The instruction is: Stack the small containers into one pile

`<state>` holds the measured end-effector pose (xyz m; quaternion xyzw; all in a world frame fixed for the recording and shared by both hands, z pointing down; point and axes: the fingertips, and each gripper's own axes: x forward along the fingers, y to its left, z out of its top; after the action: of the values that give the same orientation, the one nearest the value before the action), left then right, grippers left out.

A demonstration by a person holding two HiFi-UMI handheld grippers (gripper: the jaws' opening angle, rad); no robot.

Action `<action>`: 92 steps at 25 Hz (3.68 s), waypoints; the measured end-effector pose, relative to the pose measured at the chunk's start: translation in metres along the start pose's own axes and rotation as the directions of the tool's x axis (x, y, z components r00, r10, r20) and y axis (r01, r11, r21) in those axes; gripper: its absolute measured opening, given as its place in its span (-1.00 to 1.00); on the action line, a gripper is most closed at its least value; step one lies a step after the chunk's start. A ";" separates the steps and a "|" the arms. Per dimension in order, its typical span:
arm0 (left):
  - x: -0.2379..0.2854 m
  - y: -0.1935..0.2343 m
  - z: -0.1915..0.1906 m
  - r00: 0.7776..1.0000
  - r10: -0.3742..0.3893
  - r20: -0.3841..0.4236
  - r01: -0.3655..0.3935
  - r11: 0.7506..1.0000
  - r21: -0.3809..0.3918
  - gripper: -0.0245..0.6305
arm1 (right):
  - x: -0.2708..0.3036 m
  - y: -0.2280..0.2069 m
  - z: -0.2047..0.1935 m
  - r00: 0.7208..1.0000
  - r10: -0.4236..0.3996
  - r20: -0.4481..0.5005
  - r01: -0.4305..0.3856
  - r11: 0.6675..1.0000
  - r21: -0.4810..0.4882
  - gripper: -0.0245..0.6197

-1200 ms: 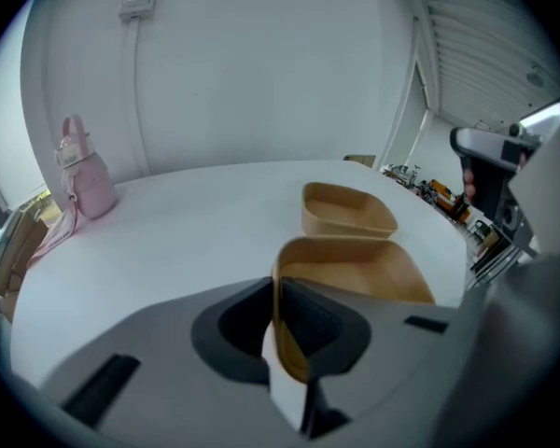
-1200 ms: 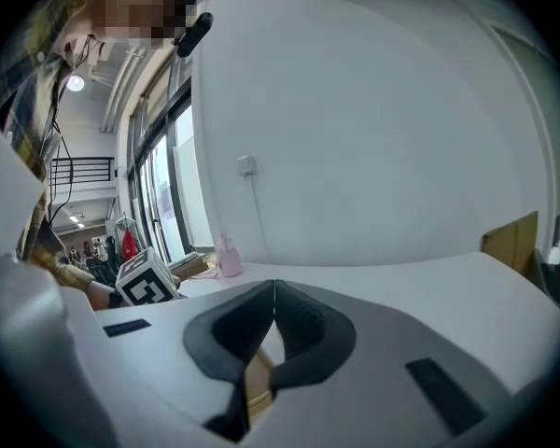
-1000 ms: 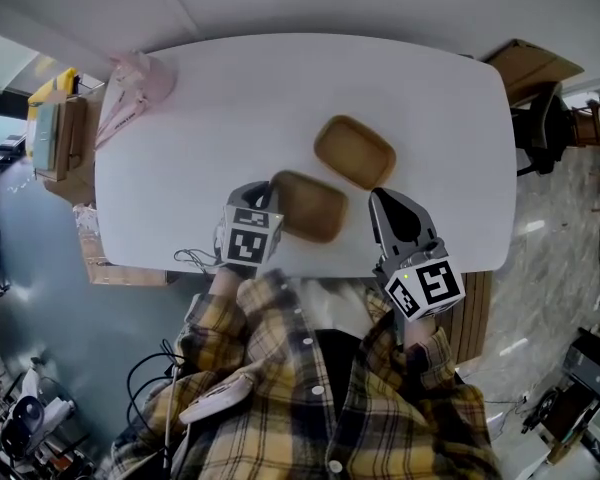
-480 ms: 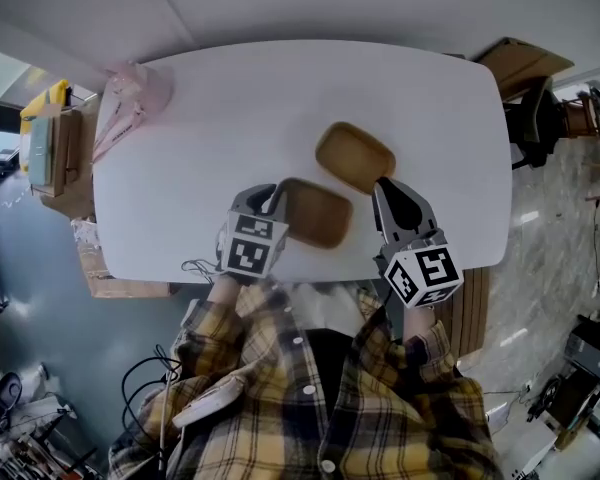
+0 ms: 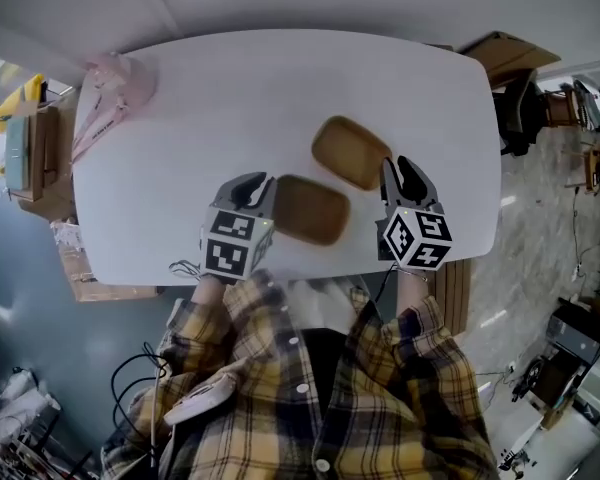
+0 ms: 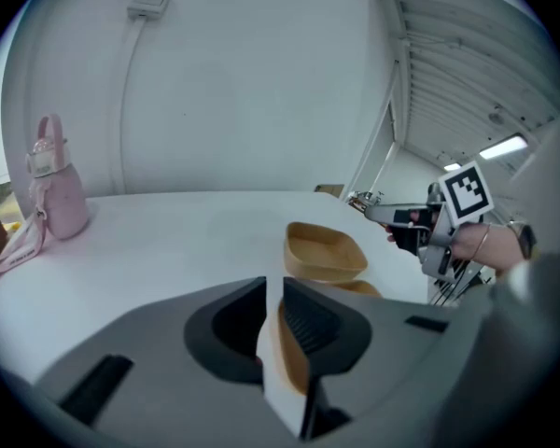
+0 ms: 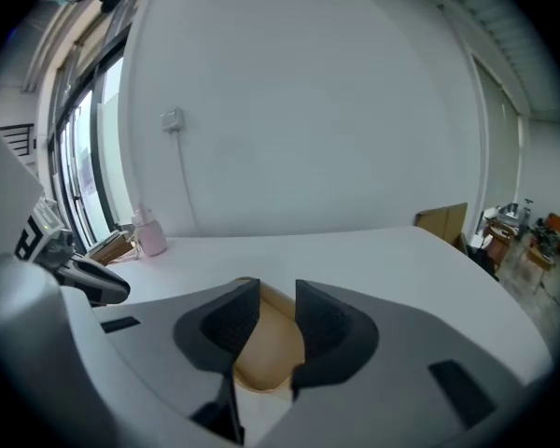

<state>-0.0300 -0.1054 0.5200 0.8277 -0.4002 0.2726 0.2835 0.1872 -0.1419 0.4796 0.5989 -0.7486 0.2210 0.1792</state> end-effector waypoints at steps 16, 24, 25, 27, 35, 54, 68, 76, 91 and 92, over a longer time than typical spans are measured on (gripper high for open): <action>-0.002 0.008 -0.002 1.000 -0.008 0.013 0.008 1.000 0.007 -0.83 | 0.042 -0.050 -0.077 0.968 -0.102 -0.229 0.163 0.949 0.269 -0.49; -0.013 0.016 -0.009 1.000 -0.008 -0.004 0.008 1.000 0.027 -0.83 | 0.039 -0.047 -0.092 0.957 -0.148 -0.248 0.221 0.928 0.300 -0.62; -0.015 0.017 -0.008 1.000 -0.005 -0.005 0.005 1.000 0.029 -0.83 | 0.039 -0.047 -0.092 0.956 -0.156 -0.249 0.229 0.928 0.295 -0.68; -0.017 0.018 -0.006 1.000 0.000 -0.002 0.000 0.999 0.035 -0.83 | 0.038 -0.047 -0.093 0.952 -0.175 -0.251 0.247 0.923 0.294 -0.74; -0.022 0.017 0.000 1.000 -0.011 0.002 0.011 0.998 0.068 -0.83 | 0.027 -0.047 -0.088 0.961 -0.193 -0.200 0.262 0.872 0.413 -0.84; -0.023 0.017 0.024 0.988 -0.150 0.040 0.143 0.979 0.146 -0.83 | -0.037 0.036 -0.058 0.984 -0.164 -0.071 0.179 0.875 0.450 -0.85; -0.033 -0.012 0.010 0.935 -0.351 0.038 0.348 0.934 0.081 -0.56 | -0.047 0.068 -0.096 0.969 -0.180 -0.168 0.232 0.896 0.379 -0.85; -0.010 -0.015 -0.019 0.945 -0.321 -0.067 0.328 0.933 0.146 -0.56 | -0.048 0.067 -0.106 0.959 -0.189 -0.210 0.254 0.901 0.351 -0.85; 0.012 -0.011 -0.034 0.945 -0.284 -0.162 0.315 0.924 0.217 -0.56 | -0.041 0.062 -0.115 0.965 -0.169 -0.203 0.226 0.925 0.307 -0.84; 0.013 -0.013 -0.035 0.944 -0.286 -0.166 0.318 0.922 0.221 -0.56 | -0.040 0.061 -0.116 0.966 -0.166 -0.200 0.222 0.927 0.303 -0.84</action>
<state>-0.0208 -0.0813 0.5497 0.8885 -0.2117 0.3261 0.2436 0.1365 -0.0348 0.5479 0.6702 -0.6211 0.3720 0.1633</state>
